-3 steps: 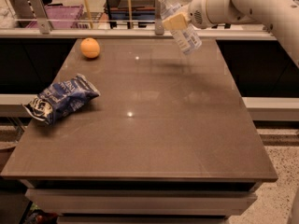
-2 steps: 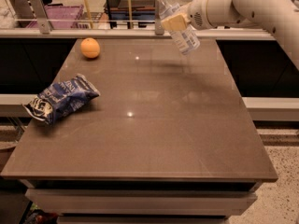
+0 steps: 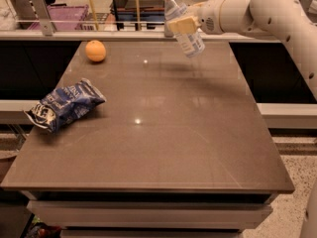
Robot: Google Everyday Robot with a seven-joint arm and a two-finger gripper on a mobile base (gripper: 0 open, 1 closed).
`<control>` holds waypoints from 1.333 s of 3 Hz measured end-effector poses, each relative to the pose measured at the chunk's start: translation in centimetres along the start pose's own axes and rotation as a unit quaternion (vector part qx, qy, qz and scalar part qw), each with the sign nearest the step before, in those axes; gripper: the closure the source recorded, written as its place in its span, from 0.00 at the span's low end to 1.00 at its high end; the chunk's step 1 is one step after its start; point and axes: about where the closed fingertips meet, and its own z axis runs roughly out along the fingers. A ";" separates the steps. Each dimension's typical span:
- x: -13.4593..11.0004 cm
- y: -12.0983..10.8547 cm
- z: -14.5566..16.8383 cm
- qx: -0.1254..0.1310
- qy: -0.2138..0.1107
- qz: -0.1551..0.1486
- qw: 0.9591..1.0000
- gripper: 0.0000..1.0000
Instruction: Place blue plastic bottle upright
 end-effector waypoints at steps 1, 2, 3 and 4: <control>0.4 -0.6 1.1 -0.033 -0.030 0.002 0.999 1.00; 0.9 -1.0 1.6 -0.052 -0.049 0.009 0.997 1.00; 1.6 -1.4 1.9 -0.062 -0.061 0.021 0.996 1.00; 2.2 -1.7 2.1 -0.068 -0.068 0.028 0.995 1.00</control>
Offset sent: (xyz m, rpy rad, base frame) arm 0.0269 -0.0082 -0.0136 0.1366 -0.0209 0.1528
